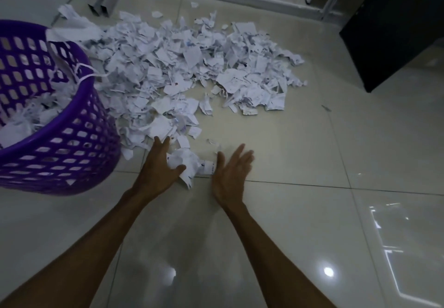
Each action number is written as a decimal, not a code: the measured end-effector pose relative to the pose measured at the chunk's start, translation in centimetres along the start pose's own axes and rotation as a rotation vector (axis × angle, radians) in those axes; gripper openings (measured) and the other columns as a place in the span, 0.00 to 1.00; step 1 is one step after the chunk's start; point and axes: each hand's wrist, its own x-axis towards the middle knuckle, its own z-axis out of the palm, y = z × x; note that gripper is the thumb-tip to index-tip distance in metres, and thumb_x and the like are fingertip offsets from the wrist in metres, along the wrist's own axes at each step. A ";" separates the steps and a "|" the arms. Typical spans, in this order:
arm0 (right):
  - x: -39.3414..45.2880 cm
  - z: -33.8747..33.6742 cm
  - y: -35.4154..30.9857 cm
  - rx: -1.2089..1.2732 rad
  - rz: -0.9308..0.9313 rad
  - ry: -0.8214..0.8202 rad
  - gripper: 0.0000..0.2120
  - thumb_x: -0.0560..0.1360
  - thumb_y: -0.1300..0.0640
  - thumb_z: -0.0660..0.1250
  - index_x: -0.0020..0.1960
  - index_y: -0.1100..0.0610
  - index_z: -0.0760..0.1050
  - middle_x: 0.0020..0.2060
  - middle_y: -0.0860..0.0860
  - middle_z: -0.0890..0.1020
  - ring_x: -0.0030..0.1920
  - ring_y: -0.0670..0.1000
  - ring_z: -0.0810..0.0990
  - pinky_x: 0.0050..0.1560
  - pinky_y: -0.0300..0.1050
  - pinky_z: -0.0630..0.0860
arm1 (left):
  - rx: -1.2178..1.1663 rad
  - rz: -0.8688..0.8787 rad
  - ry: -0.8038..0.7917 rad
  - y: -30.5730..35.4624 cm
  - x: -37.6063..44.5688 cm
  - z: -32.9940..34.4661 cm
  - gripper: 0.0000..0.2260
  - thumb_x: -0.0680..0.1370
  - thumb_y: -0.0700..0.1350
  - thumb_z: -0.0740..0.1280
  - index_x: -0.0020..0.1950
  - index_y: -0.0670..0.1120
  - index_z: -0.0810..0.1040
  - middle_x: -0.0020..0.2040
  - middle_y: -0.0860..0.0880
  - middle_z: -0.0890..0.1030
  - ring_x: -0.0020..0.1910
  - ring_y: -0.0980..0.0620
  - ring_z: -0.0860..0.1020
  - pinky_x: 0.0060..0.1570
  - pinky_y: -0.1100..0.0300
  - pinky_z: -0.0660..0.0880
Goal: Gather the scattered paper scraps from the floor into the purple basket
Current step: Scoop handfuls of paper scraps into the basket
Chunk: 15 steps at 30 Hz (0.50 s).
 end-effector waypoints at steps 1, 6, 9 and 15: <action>0.3 0.9 -1.0 0.028 -0.075 -0.038 0.36 0.83 0.43 0.51 0.80 0.58 0.37 0.78 0.61 0.37 0.78 0.57 0.34 0.77 0.50 0.34 | 0.012 0.006 0.002 -0.3 0.0 0.0 0.42 0.74 0.47 0.74 0.80 0.46 0.51 0.80 0.44 0.48 0.79 0.48 0.49 0.74 0.54 0.53; 1.6 4.9 -4.1 0.051 -0.350 -0.220 0.36 0.82 0.39 0.50 0.80 0.56 0.39 0.79 0.56 0.41 0.78 0.51 0.35 0.77 0.46 0.34 | -0.019 0.004 0.059 -1.7 1.0 -0.8 0.42 0.73 0.47 0.74 0.79 0.45 0.53 0.80 0.45 0.49 0.78 0.50 0.50 0.73 0.58 0.52; 2.7 4.8 -3.5 0.165 -0.408 -0.266 0.36 0.81 0.37 0.49 0.81 0.55 0.43 0.80 0.51 0.46 0.79 0.47 0.40 0.78 0.45 0.37 | -0.025 0.052 0.101 -2.1 1.8 -1.3 0.40 0.73 0.44 0.75 0.79 0.44 0.55 0.80 0.44 0.51 0.78 0.48 0.51 0.73 0.58 0.52; 8.1 3.5 -5.9 -0.100 -0.682 -0.195 0.35 0.78 0.34 0.53 0.80 0.48 0.52 0.80 0.52 0.46 0.80 0.50 0.43 0.77 0.54 0.41 | 0.040 0.144 0.254 -1.3 3.3 -1.6 0.39 0.72 0.40 0.75 0.78 0.44 0.58 0.79 0.43 0.51 0.79 0.48 0.49 0.76 0.51 0.53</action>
